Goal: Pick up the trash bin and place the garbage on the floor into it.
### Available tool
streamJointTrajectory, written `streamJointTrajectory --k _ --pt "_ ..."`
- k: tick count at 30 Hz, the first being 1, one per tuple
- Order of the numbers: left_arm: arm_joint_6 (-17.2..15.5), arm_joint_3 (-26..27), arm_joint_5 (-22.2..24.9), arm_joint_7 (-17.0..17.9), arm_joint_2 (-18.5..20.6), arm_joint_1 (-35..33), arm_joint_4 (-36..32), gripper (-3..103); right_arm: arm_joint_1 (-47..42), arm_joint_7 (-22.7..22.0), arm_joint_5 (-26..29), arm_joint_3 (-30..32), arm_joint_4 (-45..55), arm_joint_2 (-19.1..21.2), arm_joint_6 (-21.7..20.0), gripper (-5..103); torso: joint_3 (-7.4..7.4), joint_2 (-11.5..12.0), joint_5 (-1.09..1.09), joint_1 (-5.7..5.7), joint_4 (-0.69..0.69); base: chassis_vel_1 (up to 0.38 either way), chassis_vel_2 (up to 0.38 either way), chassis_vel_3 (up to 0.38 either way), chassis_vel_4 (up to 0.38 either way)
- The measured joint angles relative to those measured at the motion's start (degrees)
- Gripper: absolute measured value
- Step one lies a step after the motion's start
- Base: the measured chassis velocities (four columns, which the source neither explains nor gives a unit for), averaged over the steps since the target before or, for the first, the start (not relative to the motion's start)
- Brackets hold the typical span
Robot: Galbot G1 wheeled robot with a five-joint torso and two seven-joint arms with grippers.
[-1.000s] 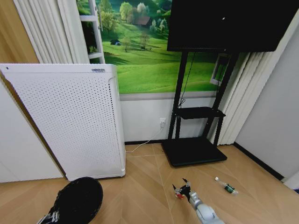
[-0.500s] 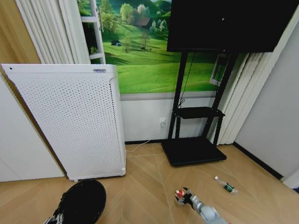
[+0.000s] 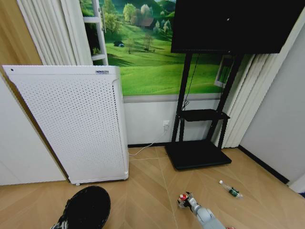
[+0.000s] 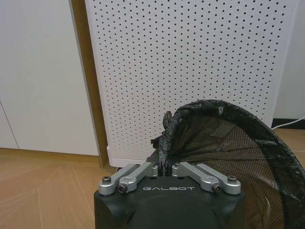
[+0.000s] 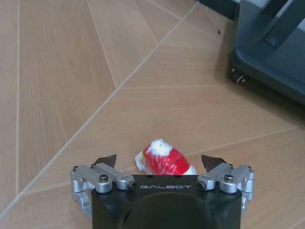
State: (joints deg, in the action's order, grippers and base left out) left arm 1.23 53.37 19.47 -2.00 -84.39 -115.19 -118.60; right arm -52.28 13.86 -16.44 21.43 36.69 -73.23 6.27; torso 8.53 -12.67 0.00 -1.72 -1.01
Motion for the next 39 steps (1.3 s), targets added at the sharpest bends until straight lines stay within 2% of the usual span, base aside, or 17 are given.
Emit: streamJointTrajectory --k 3,5,6,11,12,15,19,23,27,28,30,32,33,35,36,37,39 --pt "-0.43 0.05 0.43 0.05 0.18 0.25 0.03 7 -0.2 0.54 0.13 -0.24 0.27 0.12 -1.68 92 0.0 0.0 0.01 0.0 0.0 0.0 0.0 0.0 0.0" --pt "-0.77 -0.08 0.51 0.23 0.42 0.71 0.29 7 -0.22 0.62 1.14 -0.53 0.2 0.04 -2.29 82 0.0 0.0 0.01 0.0 0.0 0.0 0.0 0.0 0.0" --pt "-0.77 -0.08 0.51 0.23 0.42 0.71 0.29 7 -0.22 0.62 1.14 -0.53 0.2 0.04 -2.29 82 0.0 0.0 0.01 0.0 0.0 0.0 0.0 0.0 0.0" --pt "-1.07 -0.63 0.48 0.45 0.51 1.18 0.36 7 0.21 -0.43 2.84 -1.09 -0.45 -0.58 -2.53 60 0.0 0.0 0.02 0.0 0.0 0.0 0.0 0.0 0.0" --pt "-1.07 -0.63 0.48 0.45 0.51 1.18 0.36 7 0.21 -0.43 2.84 -1.09 -0.45 -0.58 -2.53 60 0.0 0.0 0.02 0.0 0.0 0.0 0.0 0.0 0.0" --pt "-0.29 -0.62 0.41 -0.06 0.39 1.02 0.38 7 0.62 -1.38 4.05 -1.28 -0.69 -1.15 -3.3 43 0.0 0.0 0.0 0.0 0.01 0.0 0.0 0.0 0.0" --pt "-0.19 -0.39 0.48 -0.1 0.37 0.91 0.37 7 0.62 -1.6 4.12 -1.28 -0.69 -1.3 -3.47 38 0.0 0.0 0.0 0.0 0.01 0.0 0.0 0.0 0.0" --pt "-0.14 -0.06 0.82 -0.1 0.45 0.92 0.14 7 -0.12 -1.83 4.54 -1.01 0.17 -1.16 -3.5 24 0.0 0.0 -0.02 0.0 0.01 0.0 0.0 0.0 0.0" --pt "-0.16 -0.24 1.1 -0.01 0.56 1.12 0.06 7 -1.15 -1.79 6.53 -0.7 1.75 -0.43 -3.62 23 0.0 0.0 -0.01 0.0 0.0 0.0 0.0 0.0 0.0" --pt "-0.41 -0.48 1.44 0.12 0.62 1.25 -0.06 7 -1.83 -1.56 9.39 -0.56 2.81 0.17 -3.64 23 0.0 0.0 -0.01 0.0 0.0 0.0 0.0 0.0 0.0" --pt "-0.58 -0.57 1.64 0.18 0.65 1.28 -0.17 7 -2.14 -1.37 10.71 -0.42 3.33 0.42 -3.61 23 0.0 0.0 -0.01 0.0 -0.01 0.0 0.0 0.0 0.0" --pt "-2.84 -1.0 4.24 0.9 1.1 1.41 -1.46 7 -5.31 1.25 18.91 0.41 9.04 2.86 -3.55 23 0.0 0.0 -0.04 0.0 0.05 0.0 0.0 0.0 0.0" --pt "-2.84 -1.0 4.24 0.9 1.1 1.41 -1.46 7 -5.31 1.25 18.91 0.41 9.04 2.86 -3.55 23 0.0 0.0 -0.04 0.0 0.05 0.0 0.0 0.0 0.0" --pt "-6.09 -2.19 9.22 2.59 2.72 1.95 -2.88 7 -10.64 4.06 25.61 2.25 18.58 7.05 -4.29 23 0.0 0.0 -0.04 0.0 -0.01 0.0 0.0 0.0 0.0" --pt "-6.09 -2.19 9.22 2.59 2.72 1.95 -2.88 7 -10.64 4.06 25.61 2.25 18.58 7.05 -4.29 23 0.0 0.0 -0.04 0.0 -0.01 0.0 0.0 0.0 0.0" --pt "-7.83 -3.19 12.45 3.6 4.24 2.73 -3.32 7 -13.89 5.44 28.65 4.06 24.36 9.28 -3.82 23 -0.01 0.0 0.05 0.01 -0.01 0.0 0.0 0.0 0.0" --pt "-10.02 -5.14 18.19 5.06 5.95 3.47 -4.2 7 -18.42 8.55 32.37 6.31 31.38 11.39 -1.48 23 0.0 -0.01 0.02 0.0 -0.05 0.0 0.0 0.0 0.0"
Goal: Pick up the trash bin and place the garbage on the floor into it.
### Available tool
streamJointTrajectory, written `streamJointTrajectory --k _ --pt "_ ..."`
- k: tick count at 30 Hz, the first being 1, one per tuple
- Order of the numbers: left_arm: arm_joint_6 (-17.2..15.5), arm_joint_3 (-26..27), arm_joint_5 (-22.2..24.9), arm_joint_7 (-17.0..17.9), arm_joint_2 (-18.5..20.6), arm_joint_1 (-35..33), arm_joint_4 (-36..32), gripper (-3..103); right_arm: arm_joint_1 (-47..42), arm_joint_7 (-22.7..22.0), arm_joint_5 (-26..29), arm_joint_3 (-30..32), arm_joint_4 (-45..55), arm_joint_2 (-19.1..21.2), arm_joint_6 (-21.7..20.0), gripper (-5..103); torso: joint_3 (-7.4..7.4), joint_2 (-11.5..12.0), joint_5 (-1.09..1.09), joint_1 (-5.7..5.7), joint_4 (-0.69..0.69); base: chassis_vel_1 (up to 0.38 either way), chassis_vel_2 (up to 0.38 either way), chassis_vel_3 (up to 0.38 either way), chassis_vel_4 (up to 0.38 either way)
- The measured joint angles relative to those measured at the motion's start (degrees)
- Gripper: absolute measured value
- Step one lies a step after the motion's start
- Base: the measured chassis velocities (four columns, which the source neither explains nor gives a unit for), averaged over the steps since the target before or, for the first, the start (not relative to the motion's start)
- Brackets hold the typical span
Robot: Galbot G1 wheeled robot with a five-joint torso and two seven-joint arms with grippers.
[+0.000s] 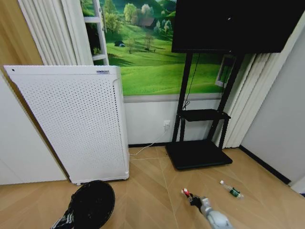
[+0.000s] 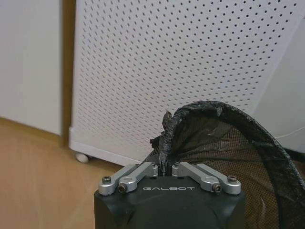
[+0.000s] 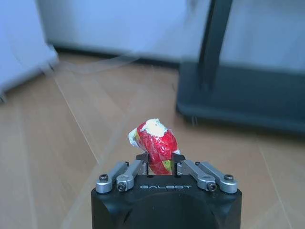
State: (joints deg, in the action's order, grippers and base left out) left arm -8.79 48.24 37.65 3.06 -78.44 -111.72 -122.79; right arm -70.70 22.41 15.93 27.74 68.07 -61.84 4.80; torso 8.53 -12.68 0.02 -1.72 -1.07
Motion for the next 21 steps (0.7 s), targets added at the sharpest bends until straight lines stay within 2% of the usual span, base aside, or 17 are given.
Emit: streamJointTrajectory --k 1,2,3,6,7,8,10,12,13,16,21 --pt "-1.37 -1.96 4.71 1.14 0.98 0.53 -0.61 7 -3.42 2.56 2.25 1.39 5.23 1.04 2.73 23 0.0 0.0 -0.06 0.0 0.02 0.0 0.0 0.0 0.0" --pt "-1.37 -1.96 4.71 1.14 0.98 0.53 -0.61 7 -3.42 2.56 2.25 1.39 5.23 1.04 2.73 23 0.0 0.0 -0.06 0.0 0.02 0.0 0.0 0.0 0.0" --pt "-1.99 -3.63 7.02 1.74 1.65 1.23 -0.49 7 -6.22 4.37 4.04 2.63 9.34 1.66 4.52 23 0.0 0.0 -0.04 0.0 0.04 0.0 0.0 0.0 0.0" --pt "-2.18 -5.81 8.01 2.36 2.45 2.05 0.44 7 -9.81 6.0 6.85 3.8 14.94 2.27 6.5 23 0.0 0.0 0.02 0.0 0.02 0.0 0.0 0.0 0.0" --pt "-2.19 -7.79 8.92 2.63 3.06 1.84 0.41 7 -11.69 6.94 8.49 3.83 19.61 2.57 7.52 23 0.0 0.0 -0.04 0.0 0.03 0.0 0.0 0.0 0.0" --pt "-2.19 -10.01 9.46 2.67 3.88 1.16 0.1 7 -12.71 7.59 9.37 3.35 23.28 3.06 7.96 23 0.0 0.0 -0.04 0.0 0.12 0.0 0.0 0.0 0.0" --pt "-2.2 -10.99 9.5 2.64 4.38 1.11 0.09 7 -13.1 7.88 9.65 3.08 24.93 3.2 8.07 23 0.0 0.0 -0.04 0.0 0.13 0.0 0.0 0.0 0.0" --pt "-2.2 -15.14 9.38 2.85 7.6 3.08 1.45 7 -14.87 8.41 10.62 2.71 31.3 3.37 8.27 23 0.0 0.0 -0.04 0.0 0.11 0.0 0.0 0.0 0.0" --pt "-2.2 -15.14 9.38 2.85 7.6 3.08 1.45 7 -14.87 8.41 10.62 2.71 31.3 3.37 8.27 23 0.0 0.0 -0.04 0.0 0.11 0.0 0.0 0.0 0.0" --pt "-2.08 -22.0 13.37 6.27 13.05 11.14 4.4 7 -17.33 8.39 12.89 1.8 37.87 3.96 9.28 23 0.0 0.0 -0.02 0.0 0.02 0.0 0.0 0.0 0.0" --pt "-1.72 -26.47 17.23 7.91 15.69 17.59 6.96 7 -18.97 8.82 12.46 1.3 41.0 4.39 10.94 23 0.01 0.0 -0.02 0.0 0.04 0.0 0.0 0.0 0.0"
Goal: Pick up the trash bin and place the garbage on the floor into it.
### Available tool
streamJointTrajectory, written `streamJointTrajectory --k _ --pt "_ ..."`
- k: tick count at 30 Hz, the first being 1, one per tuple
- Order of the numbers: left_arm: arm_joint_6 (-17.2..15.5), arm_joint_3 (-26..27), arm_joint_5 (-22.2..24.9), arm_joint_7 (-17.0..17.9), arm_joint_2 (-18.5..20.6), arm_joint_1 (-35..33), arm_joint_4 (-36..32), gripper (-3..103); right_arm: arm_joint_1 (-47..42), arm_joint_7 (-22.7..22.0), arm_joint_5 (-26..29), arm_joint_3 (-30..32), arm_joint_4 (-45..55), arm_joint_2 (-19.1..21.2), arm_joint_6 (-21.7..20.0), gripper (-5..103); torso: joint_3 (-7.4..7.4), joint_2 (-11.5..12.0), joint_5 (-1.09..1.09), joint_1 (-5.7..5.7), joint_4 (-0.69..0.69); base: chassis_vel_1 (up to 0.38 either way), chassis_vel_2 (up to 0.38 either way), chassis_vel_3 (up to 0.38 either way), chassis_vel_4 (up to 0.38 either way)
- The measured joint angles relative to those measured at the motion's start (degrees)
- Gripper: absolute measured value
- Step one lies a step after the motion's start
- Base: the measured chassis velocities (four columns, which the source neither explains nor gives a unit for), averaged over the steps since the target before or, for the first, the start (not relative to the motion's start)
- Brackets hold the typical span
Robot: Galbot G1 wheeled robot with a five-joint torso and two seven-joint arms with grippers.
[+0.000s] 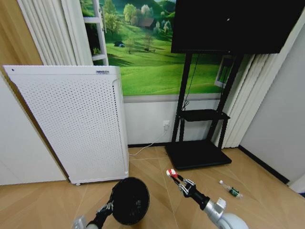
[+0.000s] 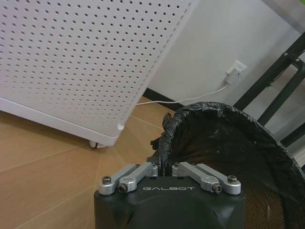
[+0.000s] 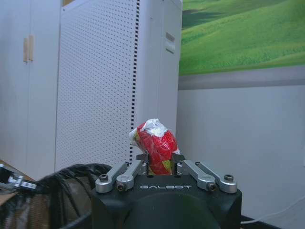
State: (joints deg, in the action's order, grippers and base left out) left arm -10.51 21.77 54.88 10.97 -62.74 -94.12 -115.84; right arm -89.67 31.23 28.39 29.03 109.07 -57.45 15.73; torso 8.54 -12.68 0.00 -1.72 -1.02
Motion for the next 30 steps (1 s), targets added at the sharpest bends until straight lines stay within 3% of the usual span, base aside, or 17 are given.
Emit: streamJointTrajectory --k 4,11,16,25,30 --pt "0.42 -3.52 1.46 0.2 1.27 4.98 3.27 7 -2.78 0.42 -0.8 -0.11 2.8 0.01 0.62 23 0.0 0.0 0.0 0.0 0.03 0.0 0.0 0.0 0.0" --pt "0.21 -14.61 3.42 1.84 1.52 14.79 10.17 7 -7.61 0.31 -10.29 -3.8 4.45 -0.69 2.68 23 0.0 0.0 -0.01 0.0 0.01 0.0 0.0 0.0 0.0" --pt "-0.22 -20.0 0.93 0.49 0.96 16.26 12.12 7 -8.57 -0.38 -15.13 -5.34 3.2 -1.6 3.53 23 0.0 0.0 -0.01 0.0 0.0 0.0 0.0 0.0 0.0" --pt "0.07 -22.3 -6.17 -4.83 1.54 13.74 12.11 7 -8.88 -1.19 -17.9 -5.7 1.83 -3.15 4.9 21 0.0 0.0 -0.02 0.0 0.02 0.0 0.0 0.0 0.0" --pt "0.35 -21.56 -8.92 -6.43 1.37 12.1 10.73 7 -10.25 -1.58 -19.22 -5.72 2.12 -3.92 5.22 36 0.0 0.0 -0.01 0.0 0.0 0.0 0.0 0.0 0.0"
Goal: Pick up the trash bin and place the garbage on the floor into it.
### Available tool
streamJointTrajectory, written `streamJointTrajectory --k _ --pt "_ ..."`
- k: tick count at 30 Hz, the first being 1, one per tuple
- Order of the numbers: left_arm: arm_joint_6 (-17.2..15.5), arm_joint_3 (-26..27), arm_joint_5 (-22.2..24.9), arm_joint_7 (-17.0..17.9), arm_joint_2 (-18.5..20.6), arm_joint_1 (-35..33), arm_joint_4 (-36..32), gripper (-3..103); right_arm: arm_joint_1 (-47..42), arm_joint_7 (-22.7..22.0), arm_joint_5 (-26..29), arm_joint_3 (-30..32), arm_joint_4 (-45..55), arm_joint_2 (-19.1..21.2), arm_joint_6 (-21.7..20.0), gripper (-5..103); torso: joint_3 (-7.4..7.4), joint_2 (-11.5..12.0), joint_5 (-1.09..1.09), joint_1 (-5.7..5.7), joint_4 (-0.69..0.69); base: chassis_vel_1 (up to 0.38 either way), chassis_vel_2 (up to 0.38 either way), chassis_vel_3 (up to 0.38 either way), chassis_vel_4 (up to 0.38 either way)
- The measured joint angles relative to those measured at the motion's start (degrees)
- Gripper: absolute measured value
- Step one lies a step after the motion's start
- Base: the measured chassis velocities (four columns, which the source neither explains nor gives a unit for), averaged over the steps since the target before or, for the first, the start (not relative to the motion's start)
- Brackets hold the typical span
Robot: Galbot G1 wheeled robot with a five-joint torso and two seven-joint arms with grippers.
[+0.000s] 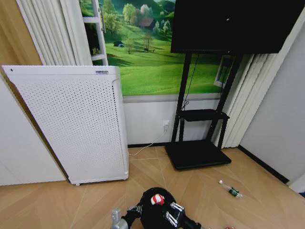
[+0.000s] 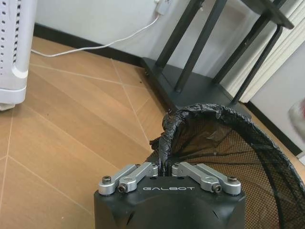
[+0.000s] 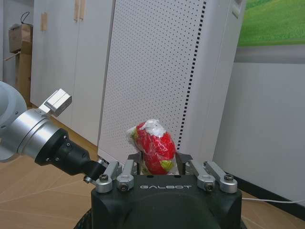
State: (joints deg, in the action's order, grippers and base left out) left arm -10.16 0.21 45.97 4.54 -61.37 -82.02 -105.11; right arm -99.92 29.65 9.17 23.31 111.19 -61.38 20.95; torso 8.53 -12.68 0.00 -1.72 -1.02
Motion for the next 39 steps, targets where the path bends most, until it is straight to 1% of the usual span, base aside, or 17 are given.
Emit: streamJointTrajectory --k 4,7,8,10,11,12,13,15,16,18,19,21,22,23,26,32,39 --pt "0.01 1.3 -0.61 -0.08 -0.66 -1.32 -1.17 7 -0.34 -0.27 -0.02 0.23 0.37 0.0 0.01 52 0.0 0.0 0.01 0.0 0.01 0.0 0.0 0.0 0.0" --pt "0.01 2.0 -0.89 -0.14 -0.82 -2.11 -1.74 7 -0.4 -0.43 0.0 0.35 0.53 0.0 0.03 58 0.0 0.0 0.01 0.0 0.01 0.0 0.0 0.0 0.0" --pt "0.01 3.18 -1.21 -0.23 -0.81 -3.2 -2.47 7 -0.46 -1.05 0.25 0.47 0.74 -0.15 0.13 69 0.0 0.0 0.01 0.0 0.01 0.0 0.0 0.0 0.0" --pt "0.05 3.97 -1.31 -0.23 -0.79 -3.75 -2.79 7 -0.49 -1.71 0.54 0.56 0.88 -0.29 0.15 69 0.0 0.0 0.01 0.0 0.01 0.0 0.0 0.0 0.0" --pt "0.22 6.06 -1.21 -0.06 -0.88 -4.84 -3.53 7 -0.47 -4.47 0.89 0.81 1.14 -0.98 0.15 80 0.0 0.0 0.02 0.0 0.01 0.0 0.0 0.0 0.0" --pt "0.29 8.14 -0.64 0.19 -1.11 -5.76 -4.37 7 -0.34 -7.25 0.62 1.08 1.22 -1.88 0.11 85 0.0 0.0 0.01 0.0 0.01 0.0 0.0 0.0 0.0" --pt "0.29 8.14 -0.64 0.19 -1.11 -5.76 -4.37 7 -0.34 -7.25 0.62 1.08 1.22 -1.88 0.11 85 0.0 0.0 0.01 0.0 0.01 0.0 0.0 0.0 0.0" --pt "0.31 15.1 1.36 0.67 -2.1 -9.09 -7.77 7 0.05 -13.83 -1.5 2.39 1.25 -4.25 -1.23 95 0.0 0.0 0.03 0.0 0.01 0.0 0.0 0.0 0.0" --pt "0.31 15.1 1.36 0.67 -2.1 -9.09 -7.77 7 0.05 -13.83 -1.5 2.39 1.25 -4.25 -1.23 95 0.0 0.0 0.03 0.0 0.01 0.0 0.0 0.0 0.0" --pt "0.37 21.62 1.87 0.82 -2.97 -12.79 -10.33 7 -0.04 -19.16 -2.53 3.59 1.41 -6.41 -3.64 100 0.0 0.0 -0.01 0.0 0.03 0.0 0.0 0.0 0.0" --pt "0.37 21.62 1.87 0.82 -2.97 -12.79 -10.33 7 -0.04 -19.16 -2.53 3.59 1.41 -6.41 -3.64 100 0.0 0.0 -0.01 0.0 0.03 0.0 0.0 0.0 0.0" --pt "-1.21 28.85 4.34 4.11 -4.81 -18.08 -14.21 7 -0.45 -22.7 -2.41 4.54 1.41 -8.03 -5.13 100 0.0 0.0 0.03 0.0 0.01 0.0 0.0 0.0 0.0" --pt "-1.21 28.85 4.34 4.11 -4.81 -18.08 -14.21 7 -0.45 -22.7 -2.41 4.54 1.41 -8.03 -5.13 100 0.0 0.0 0.03 0.0 0.01 0.0 0.0 0.0 0.0" --pt "-2.44 33.17 7.86 6.45 -6.21 -21.32 -17.16 7 -0.43 -24.13 -2.59 4.82 0.57 -8.72 -5.09 100 0.0 0.0 -0.01 0.0 0.03 0.0 0.0 0.0 0.0" --pt "-3.03 39.71 10.06 7.16 -7.73 -24.77 -19.5 7 -0.02 -25.21 -2.96 4.88 -0.89 -9.78 -4.39 100 -0.01 -0.01 0.01 0.0 0.01 -0.012 -0.012 0.018 0.021" --pt "-3.06 46.47 11.44 7.38 -8.95 -26.2 -20.18 7 0.35 -26.14 -5.88 5.77 -2.5 -11.57 -3.18 100 0.0 -0.01 0.0 0.0 0.02 -0.082 -0.077 0.099 0.082" --pt "-3.06 48.92 12.84 7.62 -10.02 -26.68 -20.6 7 -1.59 -26.29 -7.04 7.1 -3.79 -12.17 -0.54 100 0.0 0.0 -0.01 0.0 0.0 -0.189 -0.188 0.186 0.174"
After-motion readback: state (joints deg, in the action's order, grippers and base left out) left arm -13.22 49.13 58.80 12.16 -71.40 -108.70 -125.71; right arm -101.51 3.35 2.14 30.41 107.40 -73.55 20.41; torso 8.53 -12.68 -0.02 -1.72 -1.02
